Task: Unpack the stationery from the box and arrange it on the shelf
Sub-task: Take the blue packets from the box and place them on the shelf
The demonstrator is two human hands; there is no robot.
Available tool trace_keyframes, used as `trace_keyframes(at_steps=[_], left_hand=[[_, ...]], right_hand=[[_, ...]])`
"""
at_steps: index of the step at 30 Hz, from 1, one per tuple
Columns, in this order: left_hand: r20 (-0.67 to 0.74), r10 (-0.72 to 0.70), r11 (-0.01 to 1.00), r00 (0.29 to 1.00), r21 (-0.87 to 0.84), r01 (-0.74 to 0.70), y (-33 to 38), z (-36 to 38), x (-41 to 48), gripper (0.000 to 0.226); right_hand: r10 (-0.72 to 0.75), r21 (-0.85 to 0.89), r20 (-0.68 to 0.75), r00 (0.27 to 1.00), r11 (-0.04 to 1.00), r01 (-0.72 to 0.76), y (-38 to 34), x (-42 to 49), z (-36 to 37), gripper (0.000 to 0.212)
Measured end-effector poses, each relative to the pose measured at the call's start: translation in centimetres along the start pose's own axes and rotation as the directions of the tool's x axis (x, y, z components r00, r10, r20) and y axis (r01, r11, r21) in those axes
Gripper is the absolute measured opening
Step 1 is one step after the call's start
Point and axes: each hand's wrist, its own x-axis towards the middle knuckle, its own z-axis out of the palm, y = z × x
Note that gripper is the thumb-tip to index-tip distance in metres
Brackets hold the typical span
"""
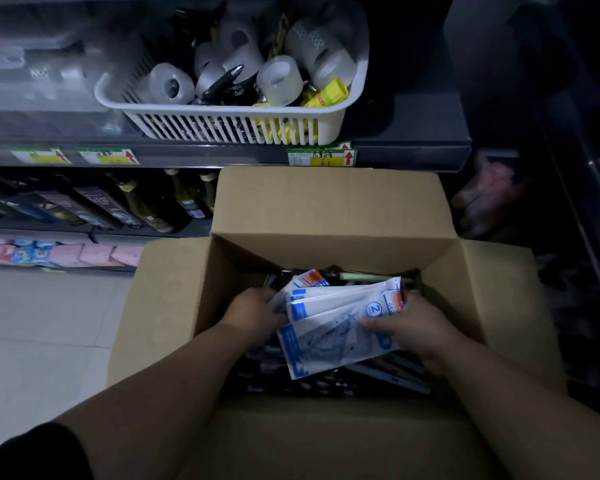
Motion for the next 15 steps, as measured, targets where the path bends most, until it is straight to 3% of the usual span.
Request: trace_keyframes(at_steps=[7,15], left_hand=[[-0.113,0.096,0.995,0.989,-0.026,-0.099,0.4,-1.8,-1.9,0.013],[-0.310,0.356,0.927,0.882,-0.003,-0.376,3.7,-5.4,-4.4,0.016]], right_hand=[[0.005,0.006,0.048,0.999,1.000,-0.005,-1.7,-1.5,-1.3,0.025],[-0.057,0.108,-0.235,0.970,0.990,0.085,-3.5,-7.9,-3.4,0.027]])
